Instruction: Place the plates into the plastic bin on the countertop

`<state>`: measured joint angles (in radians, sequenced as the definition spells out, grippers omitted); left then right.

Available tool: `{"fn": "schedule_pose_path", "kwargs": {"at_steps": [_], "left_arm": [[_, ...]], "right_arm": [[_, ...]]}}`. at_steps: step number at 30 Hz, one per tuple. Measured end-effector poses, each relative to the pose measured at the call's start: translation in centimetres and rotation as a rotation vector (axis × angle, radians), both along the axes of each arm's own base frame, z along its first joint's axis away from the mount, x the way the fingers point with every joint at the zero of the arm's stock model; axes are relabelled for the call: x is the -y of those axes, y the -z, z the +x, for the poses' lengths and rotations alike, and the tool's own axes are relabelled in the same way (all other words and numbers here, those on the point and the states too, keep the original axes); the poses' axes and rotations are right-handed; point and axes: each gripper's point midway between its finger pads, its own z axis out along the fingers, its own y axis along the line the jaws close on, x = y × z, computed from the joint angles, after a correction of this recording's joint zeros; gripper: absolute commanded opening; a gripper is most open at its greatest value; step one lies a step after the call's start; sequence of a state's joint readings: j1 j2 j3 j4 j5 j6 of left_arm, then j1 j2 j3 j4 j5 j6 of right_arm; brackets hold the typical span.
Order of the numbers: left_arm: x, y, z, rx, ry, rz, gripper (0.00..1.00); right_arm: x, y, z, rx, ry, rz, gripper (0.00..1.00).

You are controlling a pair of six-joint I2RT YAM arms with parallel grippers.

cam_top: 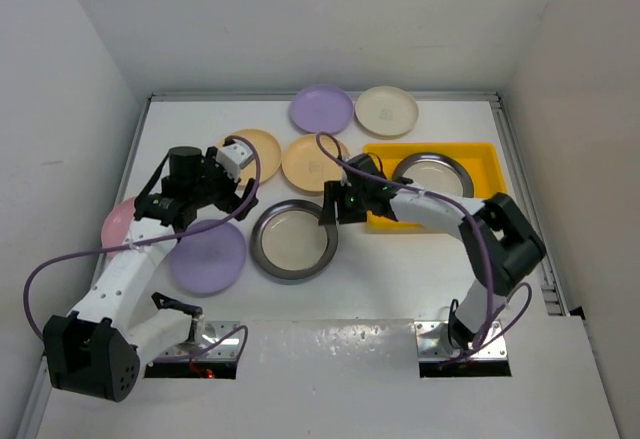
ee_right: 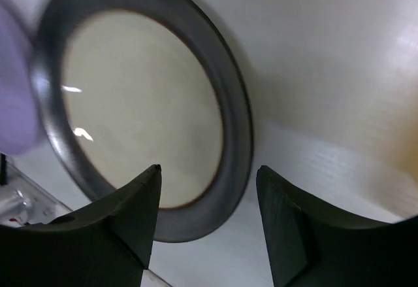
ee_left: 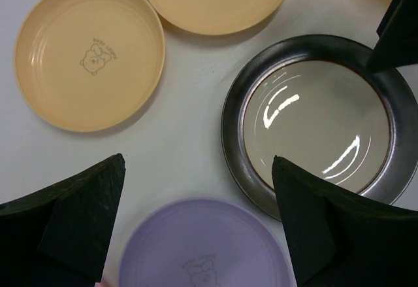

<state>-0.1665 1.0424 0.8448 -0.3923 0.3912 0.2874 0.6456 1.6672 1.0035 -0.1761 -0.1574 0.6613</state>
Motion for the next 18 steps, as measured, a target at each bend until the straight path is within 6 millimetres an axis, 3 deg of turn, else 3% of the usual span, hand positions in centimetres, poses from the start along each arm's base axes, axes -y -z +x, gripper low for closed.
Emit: {"fn": "schedule_pose_path", "kwargs": {"at_steps": [4, 9, 11, 13, 16, 18], "left_arm": [[-0.4, 0.0, -0.7, -0.017, -0.025, 0.001, 0.93], [-0.7, -0.4, -1.2, -0.007, -0.047, -0.007, 0.93], [-0.8, -0.4, -1.4, -0.011, -0.054, -0.011, 0.93], [-0.9, -0.4, -1.4, -0.016, -0.065, -0.017, 0.93], [-0.9, -0.3, -1.4, -0.023, -0.073, -0.025, 0.93], [-0.9, -0.3, -1.4, -0.025, -0.075, -0.027, 0.93]], "right_arm": [[1.3, 5.1, -3.1, -0.17, 0.011, -0.041, 0.64], [1.1, 5.5, -3.5, -0.192, 0.018, -0.012, 0.53], [0.4, 5.7, -3.7, -0.208, 0.003, 0.033, 0.41], [-0.1, 7.0, -4.0, -0.245, 0.001, 0.056, 0.33], [-1.3, 7.3, -3.7, -0.285, 0.008, 0.139, 0.25], [-1.5, 7.4, -3.7, -0.292, 0.019, 0.176, 0.04]]}}
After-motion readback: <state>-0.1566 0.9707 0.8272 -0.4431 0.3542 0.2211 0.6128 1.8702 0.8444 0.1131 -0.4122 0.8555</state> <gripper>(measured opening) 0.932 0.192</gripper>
